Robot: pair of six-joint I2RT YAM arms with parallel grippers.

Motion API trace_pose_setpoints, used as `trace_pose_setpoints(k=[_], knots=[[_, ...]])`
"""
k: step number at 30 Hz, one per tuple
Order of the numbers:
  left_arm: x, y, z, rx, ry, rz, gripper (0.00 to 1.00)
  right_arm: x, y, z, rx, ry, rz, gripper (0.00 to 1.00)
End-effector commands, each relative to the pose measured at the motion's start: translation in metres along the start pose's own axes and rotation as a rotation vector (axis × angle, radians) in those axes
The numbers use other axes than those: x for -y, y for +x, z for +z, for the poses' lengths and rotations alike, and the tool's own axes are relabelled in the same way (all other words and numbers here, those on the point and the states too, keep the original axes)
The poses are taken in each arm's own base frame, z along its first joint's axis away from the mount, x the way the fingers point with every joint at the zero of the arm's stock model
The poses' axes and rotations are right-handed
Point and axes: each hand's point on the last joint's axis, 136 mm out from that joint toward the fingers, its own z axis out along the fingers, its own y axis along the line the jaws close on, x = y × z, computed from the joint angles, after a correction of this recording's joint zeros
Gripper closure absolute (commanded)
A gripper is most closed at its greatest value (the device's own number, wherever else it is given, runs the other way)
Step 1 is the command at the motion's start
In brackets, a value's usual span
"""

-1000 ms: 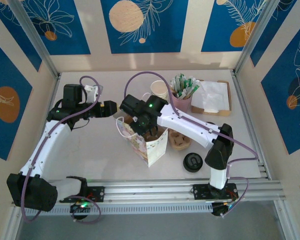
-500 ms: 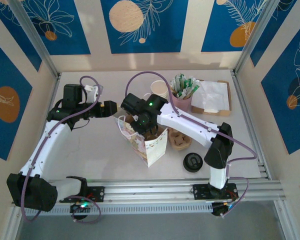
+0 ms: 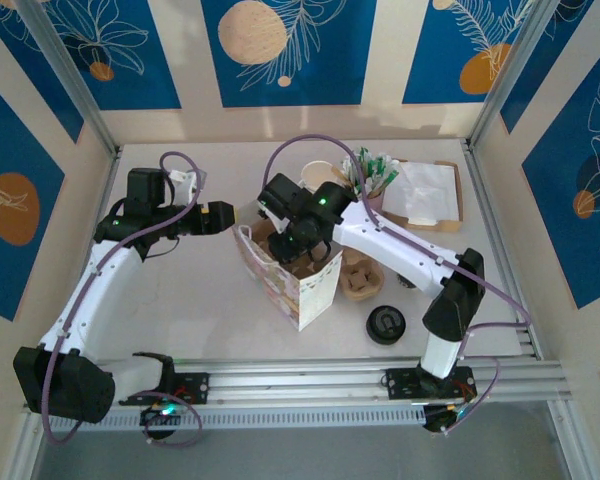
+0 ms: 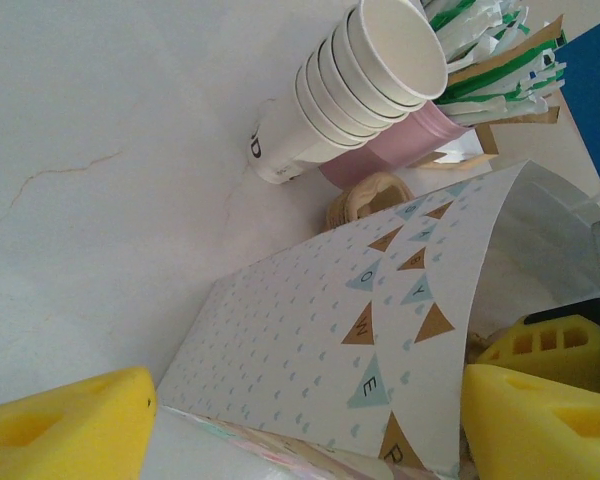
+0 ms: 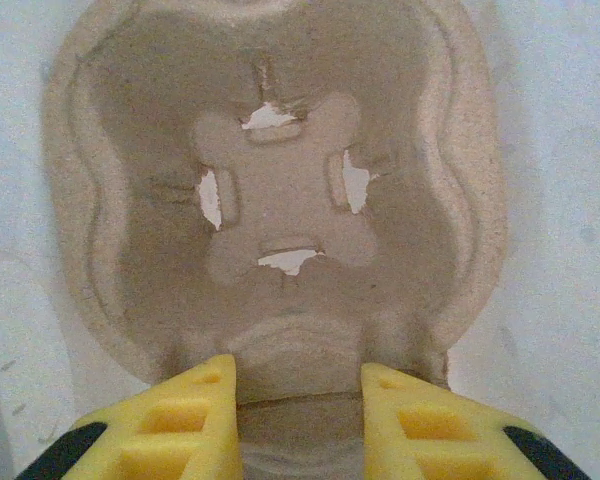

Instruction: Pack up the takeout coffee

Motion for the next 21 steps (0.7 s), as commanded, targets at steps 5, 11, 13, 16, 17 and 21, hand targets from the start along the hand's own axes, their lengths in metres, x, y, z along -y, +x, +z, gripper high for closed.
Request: trace_pose_setpoints(k=[5,11,13,16,17,21], knots=[[0.003,0.006,0.003,-0.015,0.005,0.004,0.21,0.003,0.007,0.004,-0.018,-0.004,-0.019,0.72],[0.003,0.007,0.003,-0.018,0.005,0.006,0.21,0.003,0.012,0.015,-0.047,0.006,-0.040,0.72],[0.004,0.007,0.003,-0.018,0.006,0.006,0.21,0.002,0.013,0.018,-0.053,0.005,-0.050,0.72],[0.004,0.007,0.003,-0.020,0.006,0.006,0.21,0.001,0.016,0.022,-0.066,0.006,-0.064,0.72],[0.004,0.007,0.003,-0.019,0.006,0.007,0.21,0.000,0.016,0.023,-0.068,0.005,-0.069,0.72],[0.004,0.008,0.004,-0.021,0.007,0.007,0.21,-0.002,0.019,0.032,-0.090,0.002,-0.084,0.72]])
